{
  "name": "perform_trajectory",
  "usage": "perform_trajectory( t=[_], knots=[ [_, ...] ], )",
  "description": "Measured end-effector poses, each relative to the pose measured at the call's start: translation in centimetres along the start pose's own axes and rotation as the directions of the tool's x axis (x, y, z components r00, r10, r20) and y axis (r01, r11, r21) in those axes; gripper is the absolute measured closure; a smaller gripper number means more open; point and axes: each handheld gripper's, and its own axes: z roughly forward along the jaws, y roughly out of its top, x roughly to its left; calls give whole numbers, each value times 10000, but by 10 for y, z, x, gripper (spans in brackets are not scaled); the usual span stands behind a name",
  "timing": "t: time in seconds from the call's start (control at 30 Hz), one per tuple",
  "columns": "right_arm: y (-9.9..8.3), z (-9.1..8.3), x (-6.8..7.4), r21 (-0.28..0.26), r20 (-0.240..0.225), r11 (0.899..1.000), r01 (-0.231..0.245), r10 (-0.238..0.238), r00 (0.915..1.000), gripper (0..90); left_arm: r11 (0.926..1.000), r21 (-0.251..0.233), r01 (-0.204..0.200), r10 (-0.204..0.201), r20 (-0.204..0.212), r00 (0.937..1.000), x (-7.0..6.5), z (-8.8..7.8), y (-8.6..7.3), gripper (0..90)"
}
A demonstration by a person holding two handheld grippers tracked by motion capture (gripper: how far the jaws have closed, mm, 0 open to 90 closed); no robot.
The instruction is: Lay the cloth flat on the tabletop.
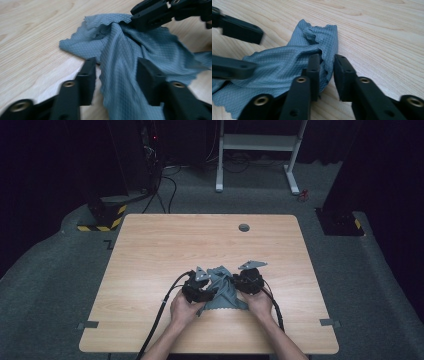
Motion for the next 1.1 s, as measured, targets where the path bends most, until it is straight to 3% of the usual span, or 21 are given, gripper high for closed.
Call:
perform_trajectory(
  t=[0.07, 0.1, 0.17, 0.23, 0.43, 0.5, 0.63, 0.67, 0.83, 0.87, 1.0, 1.1],
  knots=[
    [1, 1, -1, 24, 12, 9999, 111, -111, 9999, 821, 9999, 151, 15, -16, 99, 10000, 1, 4, 2, 637],
    [1, 1, 0, 99, 33, 9999, 96, -97, 9999, 853, 9996, 283, 8, -11, 140, 9999, 1, 6, 3, 637],
    [2, 1, 0, 129, 98, 9996, 244, -245, 9997, 894, 9993, 370, 29, -38, 243, 9997, 3, 9, 3, 797],
    [3, -1, 0, 140, 139, 9995, 287, -289, 9995, 897, 9995, 318, -15, 9, 201, 9998, 4, 5, 4, 868],
    [2, -14, -5, -96, 287, 9995, 289, -286, 9992, 897, 10000, 7, 88, -88, 113, 9999, 9, -14, 1, 883],
    [-3, -24, -12, -96, 365, 9998, 175, -171, 9992, 897, 9993, 59, 361, -361, 138, 9993, 15, -23, -9, 883],
    [-14, -28, -16, 156, 370, 9996, 224, -229, 9991, 897, 9982, 408, 431, -432, 10, 9991, 17, -25, -23, 882],
    [-22, -28, -18, 387, 421, 9988, 306, -322, 9986, 897, 9972, 502, 558, -559, 4, 9984, 19, -26, -30, 879],
    [-32, -27, -22, 586, 393, 9983, 72, -95, 9992, 894, 9941, 523, 950, -958, 142, 9953, 22, -31, -35, 870],
    [-32, -28, -23, 532, 476, 9986, -50, 24, 9989, 858, 9919, 531, 1151, -1162, 175, 9931, 23, -32, -33, 823],
    [-23, -31, -19, 94, 458, 9999, 105, -109, 9989, 763, 9926, 241, 1193, -1195, 98, 9928, 26, -34, -26, 596],
    [-17, -28, -16, -52, 496, 9995, 307, -304, 9983, 715, 9919, 25, 1273, -1273, 53, 9918, 26, -28, -16, 523]
  ],
)
